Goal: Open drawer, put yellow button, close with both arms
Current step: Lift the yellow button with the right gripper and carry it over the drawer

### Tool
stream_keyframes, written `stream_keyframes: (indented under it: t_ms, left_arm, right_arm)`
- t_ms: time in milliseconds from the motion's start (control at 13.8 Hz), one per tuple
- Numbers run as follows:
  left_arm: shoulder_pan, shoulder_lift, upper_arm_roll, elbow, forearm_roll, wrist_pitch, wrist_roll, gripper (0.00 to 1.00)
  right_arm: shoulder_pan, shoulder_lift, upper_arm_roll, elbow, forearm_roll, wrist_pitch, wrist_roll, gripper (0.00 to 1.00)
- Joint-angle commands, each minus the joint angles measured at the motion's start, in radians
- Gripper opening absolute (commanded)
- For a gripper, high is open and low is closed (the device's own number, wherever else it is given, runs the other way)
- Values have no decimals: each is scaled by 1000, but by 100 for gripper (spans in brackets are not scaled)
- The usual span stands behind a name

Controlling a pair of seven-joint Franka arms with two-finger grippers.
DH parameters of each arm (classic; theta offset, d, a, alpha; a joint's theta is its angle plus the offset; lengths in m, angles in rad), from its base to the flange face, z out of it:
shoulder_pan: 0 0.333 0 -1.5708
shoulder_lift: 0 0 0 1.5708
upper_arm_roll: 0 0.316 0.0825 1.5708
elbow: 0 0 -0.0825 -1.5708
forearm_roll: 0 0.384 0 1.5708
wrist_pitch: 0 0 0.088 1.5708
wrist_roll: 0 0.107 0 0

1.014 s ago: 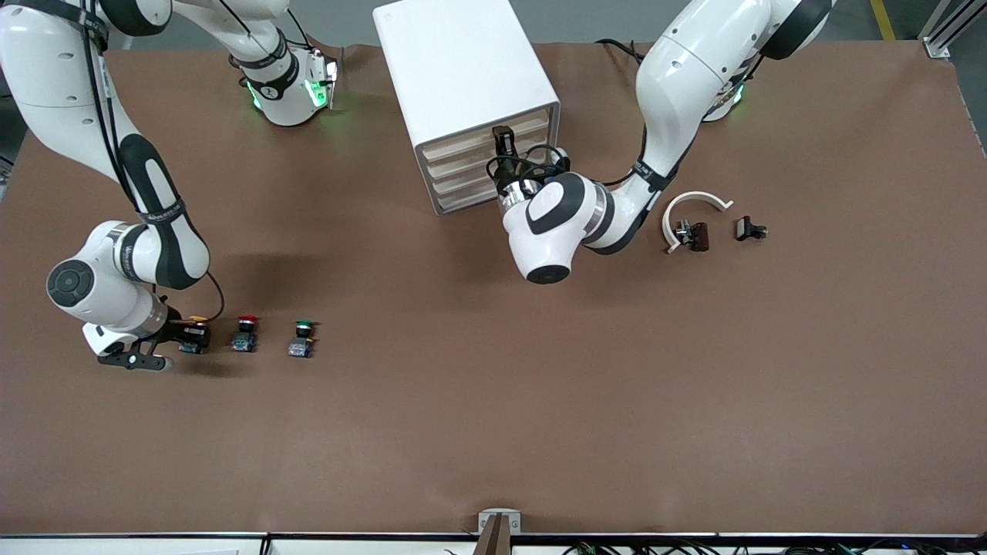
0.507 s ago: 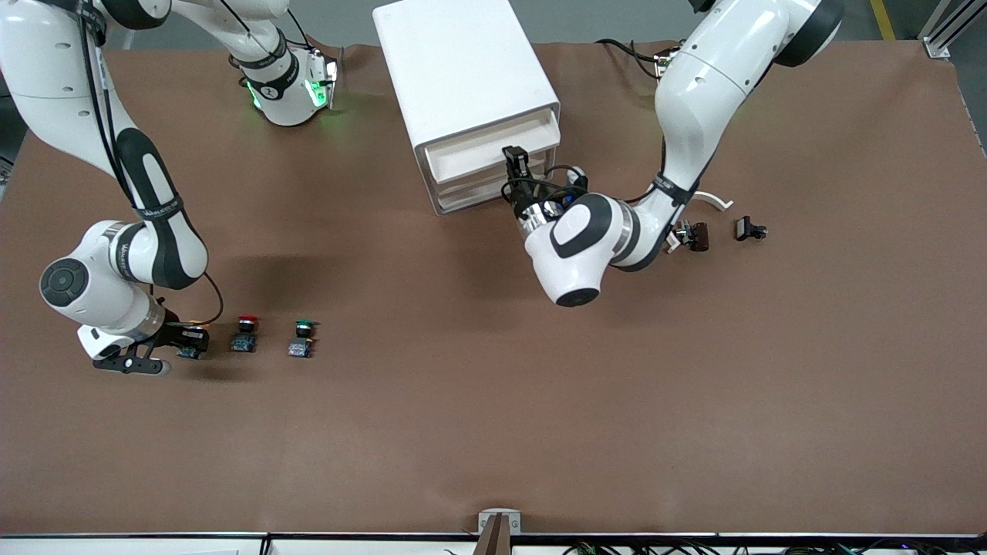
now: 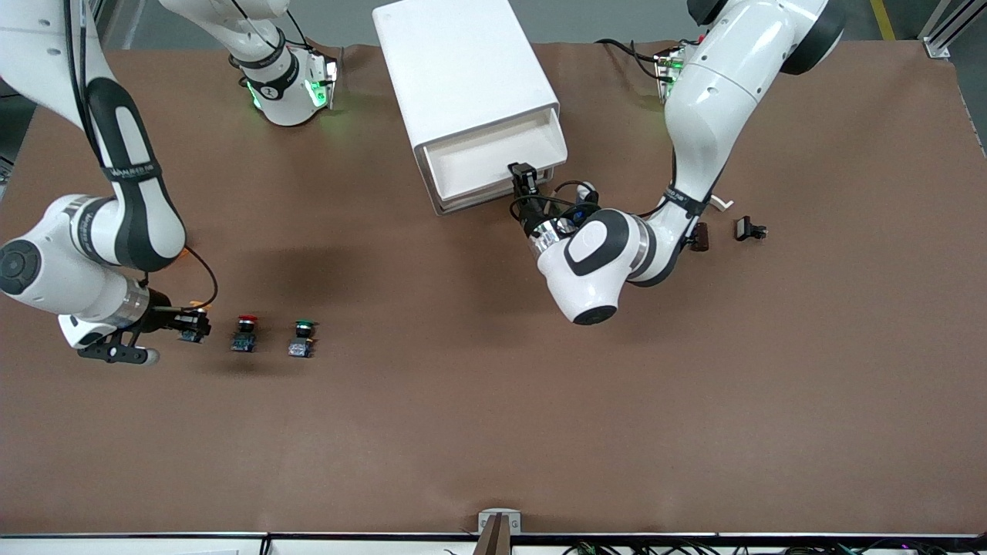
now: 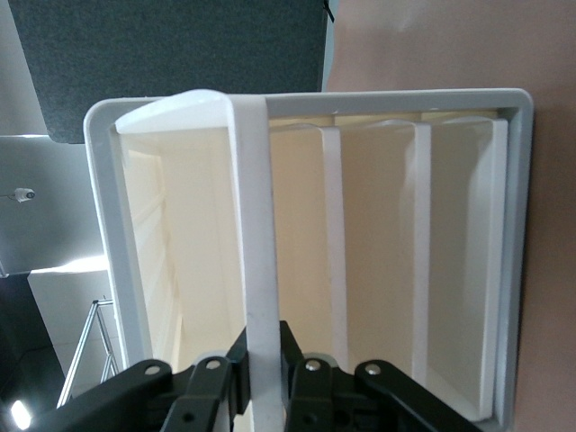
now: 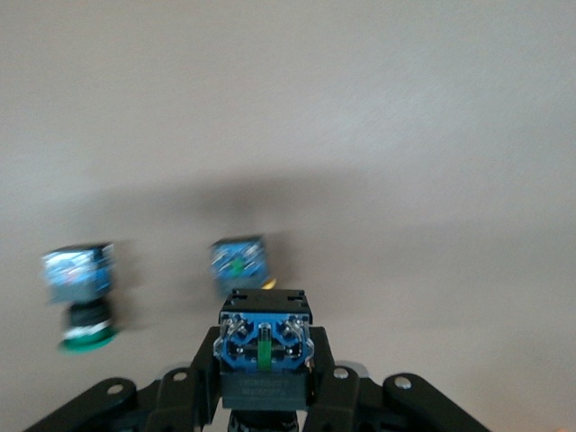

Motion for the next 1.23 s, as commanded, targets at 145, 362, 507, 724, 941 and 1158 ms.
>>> stream_keyframes:
  t_ms: [145, 362, 507, 724, 941, 1158]
  left_arm:
    - [4, 40, 50, 53, 12, 73, 57, 0]
    - [9, 39, 51, 53, 13, 73, 70, 0]
    - [12, 40, 51, 61, 12, 81, 76, 0]
    - [24, 40, 51, 64, 12, 96, 94, 0]
    - [36, 42, 51, 67, 12, 122, 119, 0]
    - [41, 40, 51, 67, 12, 137, 138, 31]
  right_arm:
    - [236, -201, -3, -27, 26, -204, 443, 0]
    - [429, -229, -3, 16, 21, -255, 768, 0]
    - [538, -223, -3, 80, 21, -293, 960, 0]
    - [672, -219, -3, 136, 20, -313, 1186, 0]
    - [778, -219, -5, 146, 5, -312, 1347, 0]
    - [870, -215, -5, 175, -12, -312, 1502, 0]
